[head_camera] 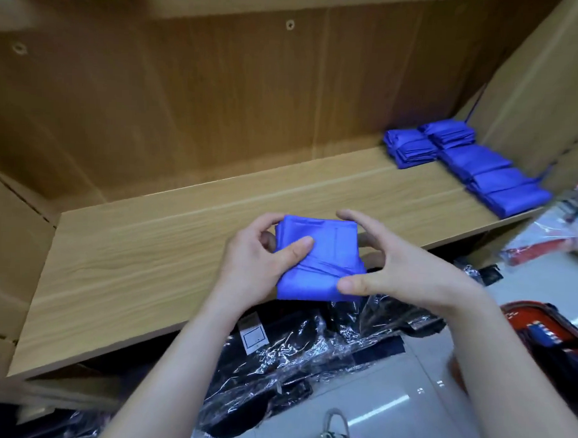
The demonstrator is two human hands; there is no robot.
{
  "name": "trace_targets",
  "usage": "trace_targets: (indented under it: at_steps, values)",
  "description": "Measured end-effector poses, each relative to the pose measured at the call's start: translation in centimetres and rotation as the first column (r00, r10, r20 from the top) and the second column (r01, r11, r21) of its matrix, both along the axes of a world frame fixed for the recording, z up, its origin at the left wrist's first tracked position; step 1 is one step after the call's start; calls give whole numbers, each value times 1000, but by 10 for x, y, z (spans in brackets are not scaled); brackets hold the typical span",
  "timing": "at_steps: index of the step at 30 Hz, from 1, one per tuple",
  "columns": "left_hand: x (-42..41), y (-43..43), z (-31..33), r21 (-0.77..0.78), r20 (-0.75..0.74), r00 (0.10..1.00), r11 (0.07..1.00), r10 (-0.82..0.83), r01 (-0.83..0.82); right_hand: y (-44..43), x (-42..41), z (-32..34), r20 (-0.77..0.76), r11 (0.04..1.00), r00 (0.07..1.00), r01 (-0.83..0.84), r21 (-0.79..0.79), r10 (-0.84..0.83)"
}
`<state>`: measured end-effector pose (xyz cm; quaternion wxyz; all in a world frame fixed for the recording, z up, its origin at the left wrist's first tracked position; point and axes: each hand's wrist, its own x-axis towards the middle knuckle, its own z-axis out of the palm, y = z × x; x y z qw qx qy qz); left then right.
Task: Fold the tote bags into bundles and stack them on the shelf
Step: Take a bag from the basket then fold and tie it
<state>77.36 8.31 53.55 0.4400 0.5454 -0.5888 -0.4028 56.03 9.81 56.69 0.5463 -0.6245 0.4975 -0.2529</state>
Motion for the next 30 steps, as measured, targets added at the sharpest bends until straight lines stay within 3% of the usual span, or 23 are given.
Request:
trace_targets:
  at_steps: [2,6,13,15,19,21,23,25,27,30]
  values:
    - [-13,-4,-6,28,-44,998,999,36,-35,4,-3,-7,-84,992,992,90,-89,-98]
    - [-36,-12,-12,81,-65,997,996,39,-34,1,-11,-17,-66,930,955,262,-259,-288]
    - [-79,-30,-8,246,-116,961,930,-253,274,-25,-70,-31,19,799,878,443,-407,-478]
    - [-101,-38,-12,266,-111,970,934,-214,237,-36,-89,-32,-14,794,875,433,-427,-484]
    - [-151,-67,-14,280,-141,987,953,-77,114,-52,-127,-33,-16,857,902,404,-319,-431]
    - [-176,-85,-15,295,-201,980,953,-1,62,-61,-149,-36,-131,862,896,354,-364,-423]
    - [-197,-106,-22,271,-92,995,963,34,-8,-72,-174,-41,-317,812,815,285,-509,-485]
    - [-212,-124,-32,226,201,979,972,12,-58,-86,-202,-48,-419,759,711,248,-602,-565]
    - [-223,-135,-40,184,443,897,979,-4,-87,-99,-226,-53,-489,754,635,239,-612,-598]
    - [-236,-142,-41,-31,538,837,994,103,-103,-117,-250,-57,-610,801,552,202,-564,-568]
